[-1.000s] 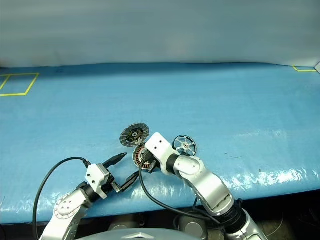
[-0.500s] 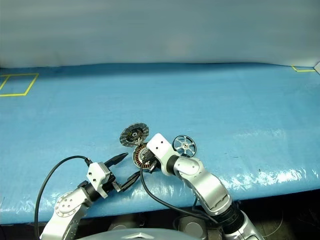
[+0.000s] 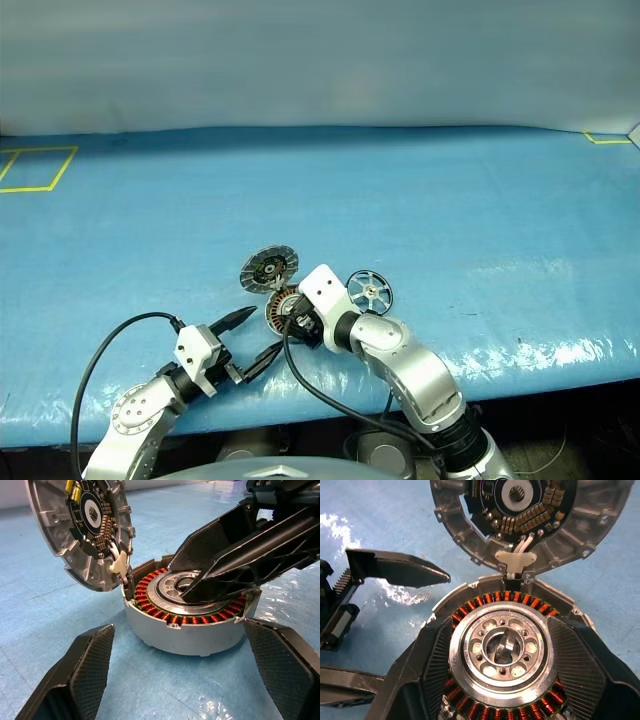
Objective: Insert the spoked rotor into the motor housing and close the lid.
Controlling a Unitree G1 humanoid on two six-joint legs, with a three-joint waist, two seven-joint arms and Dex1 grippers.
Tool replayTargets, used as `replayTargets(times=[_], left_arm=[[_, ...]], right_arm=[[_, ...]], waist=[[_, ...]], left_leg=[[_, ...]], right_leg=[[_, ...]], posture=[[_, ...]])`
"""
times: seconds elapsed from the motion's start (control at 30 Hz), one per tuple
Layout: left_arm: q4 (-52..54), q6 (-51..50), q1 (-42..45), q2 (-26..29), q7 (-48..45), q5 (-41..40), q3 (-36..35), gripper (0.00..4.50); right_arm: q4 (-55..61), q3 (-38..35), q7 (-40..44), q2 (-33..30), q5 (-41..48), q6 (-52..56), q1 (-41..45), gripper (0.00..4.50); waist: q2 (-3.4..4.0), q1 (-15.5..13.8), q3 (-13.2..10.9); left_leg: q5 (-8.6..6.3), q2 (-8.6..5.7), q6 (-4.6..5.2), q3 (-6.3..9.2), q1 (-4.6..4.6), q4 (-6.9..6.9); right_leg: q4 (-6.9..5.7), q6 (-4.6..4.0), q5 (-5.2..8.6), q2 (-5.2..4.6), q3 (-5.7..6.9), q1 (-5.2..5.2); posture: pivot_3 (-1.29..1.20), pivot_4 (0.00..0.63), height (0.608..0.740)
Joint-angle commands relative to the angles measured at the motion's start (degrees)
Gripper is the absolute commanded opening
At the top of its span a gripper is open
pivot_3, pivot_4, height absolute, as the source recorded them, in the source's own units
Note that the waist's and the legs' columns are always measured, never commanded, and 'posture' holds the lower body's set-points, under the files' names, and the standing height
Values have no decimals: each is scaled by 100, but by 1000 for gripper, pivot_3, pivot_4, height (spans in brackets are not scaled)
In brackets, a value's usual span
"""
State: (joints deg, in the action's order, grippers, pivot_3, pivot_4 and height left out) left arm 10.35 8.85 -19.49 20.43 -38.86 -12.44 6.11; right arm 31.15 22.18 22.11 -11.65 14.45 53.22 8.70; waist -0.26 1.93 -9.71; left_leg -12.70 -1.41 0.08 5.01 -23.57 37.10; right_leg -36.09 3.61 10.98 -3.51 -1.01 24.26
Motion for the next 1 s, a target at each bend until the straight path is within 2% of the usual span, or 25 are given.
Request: replayTargets(times=[0.03,0.13,0.2,0.37,0.7,1.0], left_arm=[[-37,170,2,-27,3,-72,-61,4500],[-74,186,35,-11,-41,-93,-53,4500],[-95,174,74,-1,-70,-119,-59,4500],[-113,164,104,-1,-135,-146,-61,4500],[15,56,77,6,-99,-131,-55,4500],[81,21,51,-11,-81,-156,-31,4500]], right_arm=[[580,-321,-40,128,328,224,139,2986],[670,-221,-216,17,174,378,243,2384],[673,60,-342,-191,-105,404,376,1754],[642,449,-516,-226,-256,509,508,31],[517,881,-526,-239,-361,604,659,31],[204,686,-445,-356,-272,663,449,31]], waist=[[0,0,0],[0,3,1],[0,4,1],[0,3,1],[-1,9,2],[-1,8,2]], left_leg=[[0,0,0,0,1,0],[0,0,0,0,2,0],[0,-1,0,-1,1,0],[1,-2,-1,-2,1,-2],[1,-2,-1,-1,2,1],[1,-2,-1,-2,2,2]], right_leg=[[0,0,0,0,0,0],[-2,0,0,1,1,4],[-2,-1,0,0,1,5],[-2,-1,0,1,0,3],[-2,-1,0,1,1,2],[-2,-1,0,0,1,1]], posture=[[0,150,740],[0,150,740],[0,150,740],[0,150,740],[0,150,740],[0,150,740]])
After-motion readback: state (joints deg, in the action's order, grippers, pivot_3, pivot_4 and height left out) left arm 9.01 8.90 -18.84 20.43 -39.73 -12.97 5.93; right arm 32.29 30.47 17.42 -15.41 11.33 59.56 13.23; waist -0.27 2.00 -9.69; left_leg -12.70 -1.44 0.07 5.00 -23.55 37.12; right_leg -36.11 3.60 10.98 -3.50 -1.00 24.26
